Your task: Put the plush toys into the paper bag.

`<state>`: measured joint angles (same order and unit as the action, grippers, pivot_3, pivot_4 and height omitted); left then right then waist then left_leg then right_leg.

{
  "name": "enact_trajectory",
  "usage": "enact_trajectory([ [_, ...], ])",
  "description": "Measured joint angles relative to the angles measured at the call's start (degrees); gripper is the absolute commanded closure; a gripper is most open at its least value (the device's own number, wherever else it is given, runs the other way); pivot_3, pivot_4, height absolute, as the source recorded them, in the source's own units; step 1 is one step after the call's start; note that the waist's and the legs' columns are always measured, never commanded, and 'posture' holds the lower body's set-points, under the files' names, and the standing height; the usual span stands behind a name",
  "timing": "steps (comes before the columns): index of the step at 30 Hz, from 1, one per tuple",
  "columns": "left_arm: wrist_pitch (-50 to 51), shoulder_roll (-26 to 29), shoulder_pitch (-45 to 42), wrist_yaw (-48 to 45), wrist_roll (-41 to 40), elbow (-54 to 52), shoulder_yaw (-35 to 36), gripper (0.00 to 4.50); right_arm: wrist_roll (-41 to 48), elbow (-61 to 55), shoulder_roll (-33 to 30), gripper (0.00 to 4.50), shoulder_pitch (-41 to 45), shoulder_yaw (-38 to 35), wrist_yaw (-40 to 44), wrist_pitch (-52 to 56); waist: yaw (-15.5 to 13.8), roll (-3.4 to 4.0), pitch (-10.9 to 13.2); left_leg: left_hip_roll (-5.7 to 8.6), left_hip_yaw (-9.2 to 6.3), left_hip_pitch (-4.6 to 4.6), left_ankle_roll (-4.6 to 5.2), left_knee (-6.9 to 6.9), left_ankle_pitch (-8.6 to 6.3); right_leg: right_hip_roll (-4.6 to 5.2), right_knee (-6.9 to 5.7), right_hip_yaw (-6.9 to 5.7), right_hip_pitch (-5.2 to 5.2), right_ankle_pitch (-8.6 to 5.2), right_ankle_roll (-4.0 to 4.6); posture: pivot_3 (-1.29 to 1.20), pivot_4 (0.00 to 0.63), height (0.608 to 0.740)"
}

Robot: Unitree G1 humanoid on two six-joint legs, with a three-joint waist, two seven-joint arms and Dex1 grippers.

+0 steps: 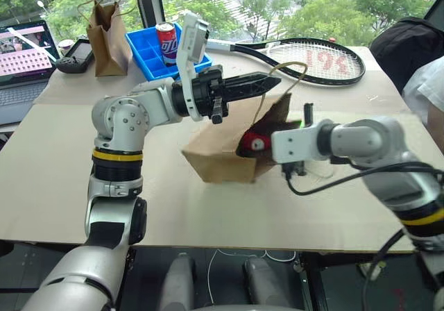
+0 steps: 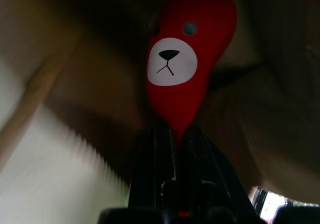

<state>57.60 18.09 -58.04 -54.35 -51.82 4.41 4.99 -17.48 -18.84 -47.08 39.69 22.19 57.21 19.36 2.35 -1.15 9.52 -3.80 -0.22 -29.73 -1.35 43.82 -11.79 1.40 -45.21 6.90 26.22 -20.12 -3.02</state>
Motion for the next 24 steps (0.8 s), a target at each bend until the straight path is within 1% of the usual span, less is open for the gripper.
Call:
enact_trajectory([
  [2, 0.0, 0.1, 0.2, 0.4, -0.1, -0.1, 0.3, 4.5, -0.2, 0.0, 3.8, 4.47, -0.1, -0.2, -1.6, 1.3, -0.1, 0.0, 0.0, 0.02, -0.01, -0.03, 0.0, 0.0, 0.0, 0.01, 0.01, -0.01, 0.0, 0.0, 0.0, 0.0, 0.15, 0.663],
  [3, 0.1, 0.1, 0.3, 0.7, -0.1, -0.2, 0.4, 4.5, 0.2, 0.0, 7.3, 4.47, -0.3, -0.7, -3.2, 2.7, -0.1, 0.0, 0.0, 0.0, -0.02, -0.02, 0.0, 0.02, 0.0, 0.01, 0.0, -0.02, 0.0, 0.0, 0.0, 0.0, 0.15, 0.663],
  [5, 0.1, 0.0, 0.3, 1.0, -0.2, -0.3, 0.3, 4.5, 1.3, -0.5, 10.4, 4.47, -1.0, -0.7, -4.4, 4.1, -0.1, 0.0, 0.0, 0.03, -0.04, -0.03, 0.0, 0.02, 0.0, 0.01, -0.03, -0.03, 0.0, 0.0, 0.0, 0.0, 0.15, 0.663],
  [7, 0.2, 0.3, 0.3, 1.1, -0.3, -0.7, 0.4, 4.5, 3.7, -1.7, 13.5, 3.71, -3.0, -1.8, -5.0, 7.3, -0.3, 0.0, 0.0, 0.03, -0.09, -0.06, 0.0, 0.06, 0.0, 0.02, -0.03, -0.08, -0.01, 0.0, 0.0, 0.0, 0.15, 0.663],
  [8, 0.2, 0.3, 0.3, 1.2, -0.3, -0.9, 0.4, 4.5, 5.4, -2.4, 14.5, 3.47, -4.1, -2.8, -5.0, 9.3, -0.4, 0.0, 0.0, 0.04, -0.09, -0.08, 0.0, 0.05, 0.0, 0.02, -0.02, -0.09, -0.01, 0.0, 0.0, 0.0, 0.15, 0.663],
  [9, 0.3, 0.3, 0.3, 1.2, -0.3, -1.1, 0.4, 4.5, 6.4, -3.1, 14.8, 3.12, -4.8, -3.6, -5.0, 10.7, -0.5, 0.0, 0.0, 0.04, -0.11, -0.1, 0.0, 0.07, 0.0, 0.02, -0.01, -0.1, -0.02, 0.0, 0.0, 0.0, 0.15, 0.663],
  [10, 0.3, 0.5, 0.4, 1.3, -0.3, -1.2, 0.4, 4.5, 7.7, -3.7, 14.9, 2.85, -5.6, -4.7, -4.9, 12.6, -0.6, 0.0, 0.0, 0.05, -0.11, -0.1, 0.0, 0.08, 0.0, 0.03, -0.01, -0.1, -0.01, 0.01, 0.0, 0.0, 0.15, 0.663],
  [11, 0.4, 0.5, 0.4, 1.3, -0.3, -1.3, 0.4, 4.5, 8.8, -4.4, 14.8, 2.44, -6.3, -6.1, -5.0, 14.2, -0.6, 0.0, 0.0, 0.05, -0.1, -0.09, 0.0, 0.08, 0.0, 0.03, -0.01, -0.11, -0.02, 0.01, 0.0, 0.0, 0.15, 0.663],
  [16, 1.4, 0.9, 1.3, 1.3, -1.0, -2.0, 0.4, 4.5, 13.6, -8.9, 13.1, 0.77, -10.5, -13.1, -5.0, 19.6, -0.6, 0.0, 0.0, 0.04, -0.11, -0.07, 0.0, 0.04, 0.0, 0.01, 0.0, -0.11, -0.01, 0.01, 0.0, 0.0, 0.15, 0.663],
  [20, 1.9, 1.1, 3.5, 1.2, -1.5, -2.9, -0.1, 4.5, 17.0, -11.1, 13.1, 0.77, -14.6, -17.0, -6.6, 23.3, -0.3, 0.0, 0.0, 0.03, -0.11, -0.03, 0.0, 0.03, 0.0, 0.0, -0.03, -0.1, -0.02, 0.01, 0.01, 0.0, 0.15, 0.663],
  [22, 1.9, 2.1, 5.6, 0.6, -0.9, -4.3, -2.1, 4.5, 19.8, -12.3, 15.9, 0.77, -16.1, -19.6, -8.8, 26.7, 0.1, 0.0, 0.0, 0.0, -0.11, 0.0, -0.01, 0.01, 0.0, -0.02, -0.07, -0.07, -0.02, 0.01, 0.02, 0.0, 0.15, 0.663],
  [24, 2.0, 2.1, 6.6, 0.4, -0.4, -4.7, -3.2, 4.5, 21.6, -13.3, 16.4, 0.77, -16.6, -20.7, -9.5, 28.9, 0.1, 0.0, 0.0, 0.01, -0.11, -0.01, -0.01, 0.02, 0.01, -0.02, -0.09, -0.08, -0.02, 0.02, 0.02, 0.0, 0.15, 0.663],
])
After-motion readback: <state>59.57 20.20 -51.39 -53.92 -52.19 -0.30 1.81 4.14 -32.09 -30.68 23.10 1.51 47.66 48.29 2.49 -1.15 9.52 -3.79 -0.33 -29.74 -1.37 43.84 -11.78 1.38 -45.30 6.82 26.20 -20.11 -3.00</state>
